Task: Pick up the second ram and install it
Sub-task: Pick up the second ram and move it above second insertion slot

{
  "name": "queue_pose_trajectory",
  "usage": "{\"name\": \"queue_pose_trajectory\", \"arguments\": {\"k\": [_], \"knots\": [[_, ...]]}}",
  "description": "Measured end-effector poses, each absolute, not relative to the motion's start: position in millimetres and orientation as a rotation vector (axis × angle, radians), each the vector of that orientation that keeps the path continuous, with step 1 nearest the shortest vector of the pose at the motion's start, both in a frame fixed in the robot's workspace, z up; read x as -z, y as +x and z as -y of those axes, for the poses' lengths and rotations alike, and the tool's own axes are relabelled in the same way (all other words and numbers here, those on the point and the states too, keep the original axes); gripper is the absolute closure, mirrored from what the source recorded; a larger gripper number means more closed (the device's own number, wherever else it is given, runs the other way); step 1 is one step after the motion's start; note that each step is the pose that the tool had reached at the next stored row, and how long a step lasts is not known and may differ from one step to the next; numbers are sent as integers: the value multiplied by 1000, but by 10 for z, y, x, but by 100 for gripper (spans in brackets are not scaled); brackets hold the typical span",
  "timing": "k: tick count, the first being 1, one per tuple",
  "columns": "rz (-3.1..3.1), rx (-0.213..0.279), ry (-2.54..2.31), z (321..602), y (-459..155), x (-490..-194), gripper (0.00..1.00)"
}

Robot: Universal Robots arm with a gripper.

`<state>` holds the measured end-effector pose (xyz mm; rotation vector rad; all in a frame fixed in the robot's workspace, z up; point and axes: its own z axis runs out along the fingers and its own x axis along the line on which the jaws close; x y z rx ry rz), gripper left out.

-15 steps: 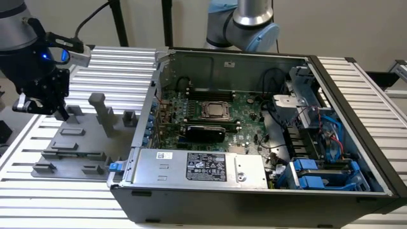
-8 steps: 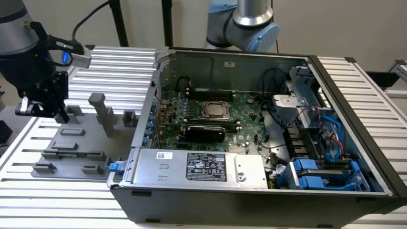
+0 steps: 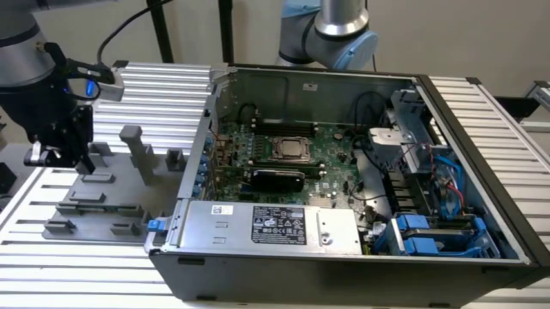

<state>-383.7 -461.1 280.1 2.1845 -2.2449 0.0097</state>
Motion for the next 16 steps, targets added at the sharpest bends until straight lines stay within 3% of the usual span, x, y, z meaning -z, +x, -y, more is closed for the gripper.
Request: {"name": "queue_pose_trajectory", "arguments": {"k": [1, 16], "knots": [[2244, -10, 2185, 4611, -3836, -2786, 0], [2243, -10, 2186, 4654, -3836, -2524, 0]]}}
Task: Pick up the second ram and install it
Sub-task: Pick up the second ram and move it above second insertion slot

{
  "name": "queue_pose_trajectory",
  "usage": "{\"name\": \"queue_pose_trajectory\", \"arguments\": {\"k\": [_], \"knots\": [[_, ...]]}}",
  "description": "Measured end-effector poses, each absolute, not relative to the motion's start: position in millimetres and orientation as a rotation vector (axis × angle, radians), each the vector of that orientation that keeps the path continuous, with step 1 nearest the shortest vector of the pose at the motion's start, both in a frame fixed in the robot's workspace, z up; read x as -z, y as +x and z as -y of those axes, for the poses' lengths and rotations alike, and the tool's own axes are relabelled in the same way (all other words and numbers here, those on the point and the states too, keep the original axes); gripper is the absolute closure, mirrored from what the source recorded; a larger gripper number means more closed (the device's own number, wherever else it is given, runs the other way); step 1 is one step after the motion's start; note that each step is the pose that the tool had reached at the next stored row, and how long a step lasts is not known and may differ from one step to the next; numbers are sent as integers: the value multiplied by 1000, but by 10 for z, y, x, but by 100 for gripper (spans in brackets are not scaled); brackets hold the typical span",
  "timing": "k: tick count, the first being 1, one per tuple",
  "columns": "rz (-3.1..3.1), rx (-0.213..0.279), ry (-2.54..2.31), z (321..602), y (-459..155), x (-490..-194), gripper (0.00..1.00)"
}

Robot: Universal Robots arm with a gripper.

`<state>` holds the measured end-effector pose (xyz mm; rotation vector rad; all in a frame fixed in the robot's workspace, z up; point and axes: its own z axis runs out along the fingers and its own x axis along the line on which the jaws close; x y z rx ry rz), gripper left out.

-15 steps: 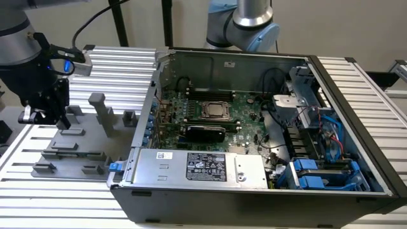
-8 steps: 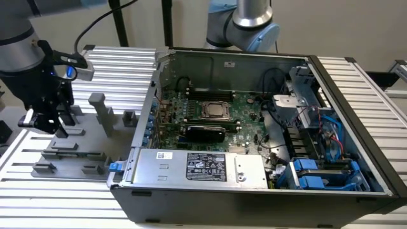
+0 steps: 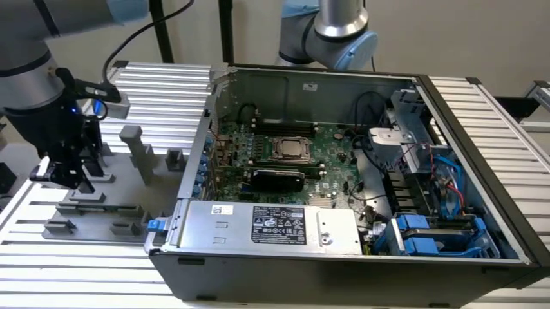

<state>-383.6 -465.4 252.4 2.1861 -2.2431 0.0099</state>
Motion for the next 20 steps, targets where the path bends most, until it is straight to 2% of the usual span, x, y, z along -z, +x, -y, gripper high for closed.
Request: {"name": "queue_pose_trajectory", "arguments": {"k": [20], "knots": [[2246, -4, 2189, 4793, -3836, -2173, 0]]}}
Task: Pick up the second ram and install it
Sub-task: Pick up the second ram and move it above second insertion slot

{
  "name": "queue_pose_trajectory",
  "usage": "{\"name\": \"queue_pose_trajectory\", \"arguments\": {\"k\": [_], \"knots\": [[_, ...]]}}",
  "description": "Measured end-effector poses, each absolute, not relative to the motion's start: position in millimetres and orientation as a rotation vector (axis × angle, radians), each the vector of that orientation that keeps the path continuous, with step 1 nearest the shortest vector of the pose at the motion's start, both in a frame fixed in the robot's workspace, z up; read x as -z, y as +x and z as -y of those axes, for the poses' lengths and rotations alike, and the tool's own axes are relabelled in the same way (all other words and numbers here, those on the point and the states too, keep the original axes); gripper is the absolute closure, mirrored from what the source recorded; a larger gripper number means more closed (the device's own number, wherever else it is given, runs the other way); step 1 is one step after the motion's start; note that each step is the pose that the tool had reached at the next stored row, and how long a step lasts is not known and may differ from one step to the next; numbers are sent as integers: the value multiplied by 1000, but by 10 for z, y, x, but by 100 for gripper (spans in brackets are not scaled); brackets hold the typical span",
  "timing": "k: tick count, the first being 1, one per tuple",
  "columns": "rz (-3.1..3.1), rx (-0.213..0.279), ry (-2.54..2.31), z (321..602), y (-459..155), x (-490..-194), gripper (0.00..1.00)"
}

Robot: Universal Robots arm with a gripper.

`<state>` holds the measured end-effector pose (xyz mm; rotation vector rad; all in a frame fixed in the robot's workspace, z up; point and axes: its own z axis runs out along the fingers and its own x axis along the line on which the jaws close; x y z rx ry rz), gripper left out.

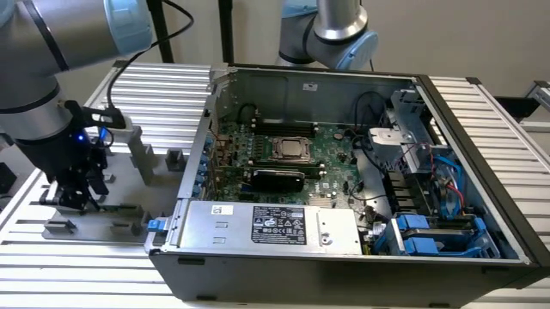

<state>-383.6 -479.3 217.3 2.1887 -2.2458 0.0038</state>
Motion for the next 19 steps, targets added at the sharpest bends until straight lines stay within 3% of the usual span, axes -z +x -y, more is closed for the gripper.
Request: {"name": "queue_pose_trajectory", "arguments": {"k": [19], "knots": [[2259, 24, 2200, 4819, -3860, -1991, 0]]}}
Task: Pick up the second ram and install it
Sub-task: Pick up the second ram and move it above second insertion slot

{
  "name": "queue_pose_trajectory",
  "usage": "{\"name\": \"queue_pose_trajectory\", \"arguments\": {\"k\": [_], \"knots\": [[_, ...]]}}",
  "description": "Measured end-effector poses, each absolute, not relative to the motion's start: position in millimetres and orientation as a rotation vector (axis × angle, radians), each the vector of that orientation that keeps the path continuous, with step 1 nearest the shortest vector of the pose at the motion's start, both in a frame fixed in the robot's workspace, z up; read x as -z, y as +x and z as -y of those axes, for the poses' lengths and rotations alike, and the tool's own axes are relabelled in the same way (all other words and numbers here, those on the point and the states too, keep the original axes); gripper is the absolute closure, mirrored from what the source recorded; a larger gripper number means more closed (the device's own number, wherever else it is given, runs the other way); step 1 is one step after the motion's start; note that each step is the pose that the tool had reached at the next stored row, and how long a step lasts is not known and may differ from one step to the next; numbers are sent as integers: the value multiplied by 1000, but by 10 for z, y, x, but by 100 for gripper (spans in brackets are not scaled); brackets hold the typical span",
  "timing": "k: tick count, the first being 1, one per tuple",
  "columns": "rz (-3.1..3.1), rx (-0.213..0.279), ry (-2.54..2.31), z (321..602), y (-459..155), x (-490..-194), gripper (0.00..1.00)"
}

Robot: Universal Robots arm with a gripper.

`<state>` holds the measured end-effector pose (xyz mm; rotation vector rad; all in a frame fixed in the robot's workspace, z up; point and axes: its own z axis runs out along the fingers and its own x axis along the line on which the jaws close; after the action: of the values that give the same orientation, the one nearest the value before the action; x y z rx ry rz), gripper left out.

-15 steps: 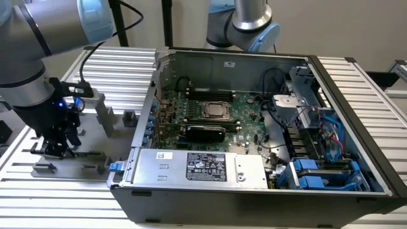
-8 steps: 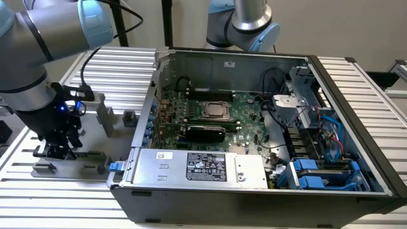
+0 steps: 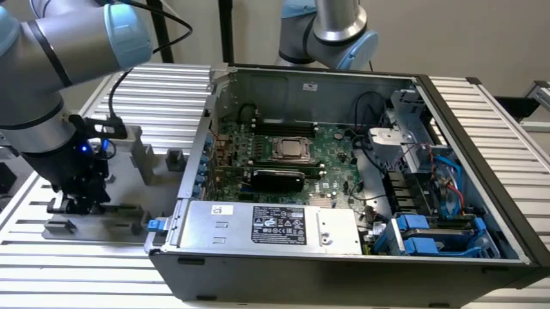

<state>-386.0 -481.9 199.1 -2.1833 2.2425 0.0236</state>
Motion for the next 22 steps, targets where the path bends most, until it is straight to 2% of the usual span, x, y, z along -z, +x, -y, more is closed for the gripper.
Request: {"name": "queue_pose_trajectory", "arguments": {"k": [21, 22], "knots": [[-2240, -28, -2181, 4809, -3850, -1946, 0], [-2240, -28, -2181, 4807, -3850, -1945, 100]]}}
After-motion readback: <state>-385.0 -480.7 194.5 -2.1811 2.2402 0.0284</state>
